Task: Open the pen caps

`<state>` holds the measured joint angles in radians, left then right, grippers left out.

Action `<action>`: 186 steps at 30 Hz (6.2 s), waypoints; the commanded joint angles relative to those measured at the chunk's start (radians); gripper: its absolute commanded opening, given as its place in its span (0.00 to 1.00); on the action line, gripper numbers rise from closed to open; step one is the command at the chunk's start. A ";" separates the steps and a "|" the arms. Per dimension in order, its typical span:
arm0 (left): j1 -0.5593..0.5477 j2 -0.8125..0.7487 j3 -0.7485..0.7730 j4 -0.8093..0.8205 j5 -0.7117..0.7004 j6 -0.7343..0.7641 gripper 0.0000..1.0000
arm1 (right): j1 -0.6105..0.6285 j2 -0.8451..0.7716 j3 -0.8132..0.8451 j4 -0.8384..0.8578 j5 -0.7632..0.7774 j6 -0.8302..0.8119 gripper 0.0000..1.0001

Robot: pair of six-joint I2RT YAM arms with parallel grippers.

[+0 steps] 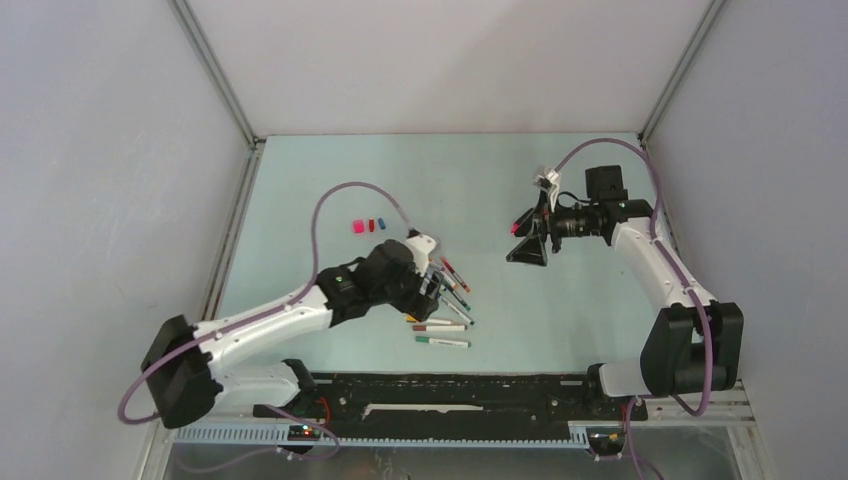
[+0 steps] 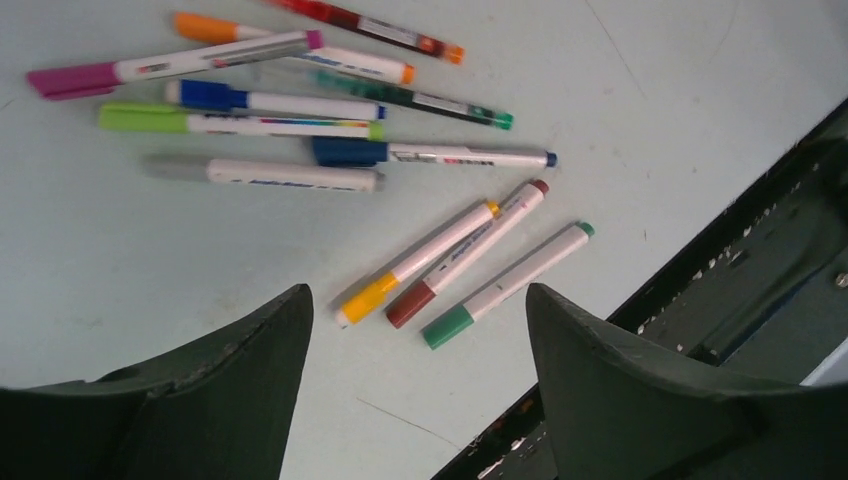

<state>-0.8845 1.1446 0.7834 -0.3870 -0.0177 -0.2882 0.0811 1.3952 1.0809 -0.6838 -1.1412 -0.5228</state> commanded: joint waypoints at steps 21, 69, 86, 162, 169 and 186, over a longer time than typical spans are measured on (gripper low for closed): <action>-0.286 0.387 0.183 -0.019 0.024 0.278 0.44 | -0.072 0.018 0.004 -0.027 -0.052 -0.008 0.91; -0.304 0.494 0.205 -0.072 0.010 0.301 0.01 | -0.138 0.015 0.004 -0.050 -0.114 -0.019 0.91; -0.189 0.204 0.157 0.105 0.141 0.183 0.00 | -0.115 -0.032 0.004 -0.197 -0.152 -0.240 0.89; 0.073 0.160 -0.084 0.686 0.609 -0.212 0.85 | 0.141 0.062 0.037 0.008 -0.222 0.146 0.00; 0.072 0.226 -0.068 0.725 0.666 -0.237 0.62 | 0.138 0.068 0.037 0.015 -0.236 0.159 0.00; 0.072 0.223 -0.047 0.467 0.724 -0.068 0.00 | 0.047 0.115 0.284 -0.202 -0.188 0.063 0.00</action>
<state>-0.8112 1.3853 0.7250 0.3000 0.6655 -0.4538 0.2108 1.4818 1.1614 -0.7761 -1.3212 -0.3626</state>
